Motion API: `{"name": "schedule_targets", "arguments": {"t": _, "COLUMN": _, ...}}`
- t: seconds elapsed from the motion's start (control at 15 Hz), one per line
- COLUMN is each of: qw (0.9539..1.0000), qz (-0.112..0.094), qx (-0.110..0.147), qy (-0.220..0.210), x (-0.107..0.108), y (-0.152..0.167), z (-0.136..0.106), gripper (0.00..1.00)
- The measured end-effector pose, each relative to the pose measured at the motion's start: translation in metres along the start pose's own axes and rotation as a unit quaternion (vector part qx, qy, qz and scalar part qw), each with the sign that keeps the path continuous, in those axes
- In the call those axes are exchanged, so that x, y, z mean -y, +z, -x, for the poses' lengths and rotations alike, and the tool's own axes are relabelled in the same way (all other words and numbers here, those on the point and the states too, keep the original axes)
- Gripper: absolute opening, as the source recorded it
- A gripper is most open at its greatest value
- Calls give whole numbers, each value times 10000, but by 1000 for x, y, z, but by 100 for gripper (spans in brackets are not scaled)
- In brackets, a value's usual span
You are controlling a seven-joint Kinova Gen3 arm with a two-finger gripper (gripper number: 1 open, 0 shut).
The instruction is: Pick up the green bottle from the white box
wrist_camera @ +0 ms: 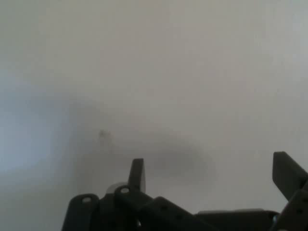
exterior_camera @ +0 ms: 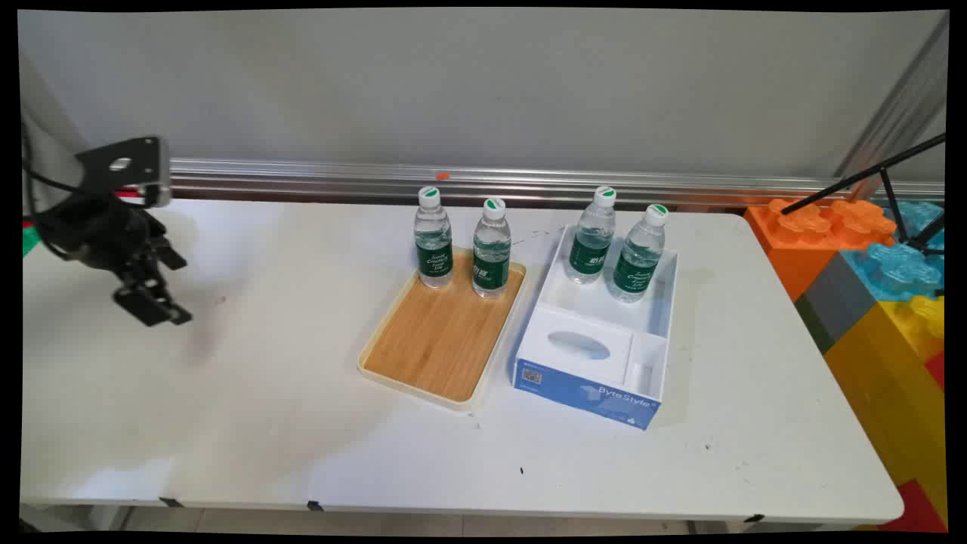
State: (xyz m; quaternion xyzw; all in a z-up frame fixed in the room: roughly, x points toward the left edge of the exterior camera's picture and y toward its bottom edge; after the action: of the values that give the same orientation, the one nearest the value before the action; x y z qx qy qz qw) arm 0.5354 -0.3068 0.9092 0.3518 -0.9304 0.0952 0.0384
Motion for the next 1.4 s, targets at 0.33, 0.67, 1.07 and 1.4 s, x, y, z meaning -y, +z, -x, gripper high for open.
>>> {"name": "schedule_targets", "arguments": {"t": 0.33, "qw": 9995, "qz": -33, "qx": -167, "qy": -258, "x": -34, "y": 0, "z": -68, "gripper": 100}}
{"name": "schedule_targets", "arguments": {"t": 0.67, "qw": 9975, "qz": -36, "qx": -473, "qy": -522, "x": -79, "y": -8, "z": -170, "gripper": 100}}
{"name": "schedule_targets", "arguments": {"t": 1.07, "qw": 9896, "qz": 151, "qx": -1106, "qy": -908, "x": -116, "y": -8, "z": -290, "gripper": 100}}
{"name": "schedule_targets", "arguments": {"t": 1.4, "qw": 9788, "qz": 278, "qx": -1683, "qy": -1137, "x": -127, "y": 5, "z": -366, "gripper": 100}}
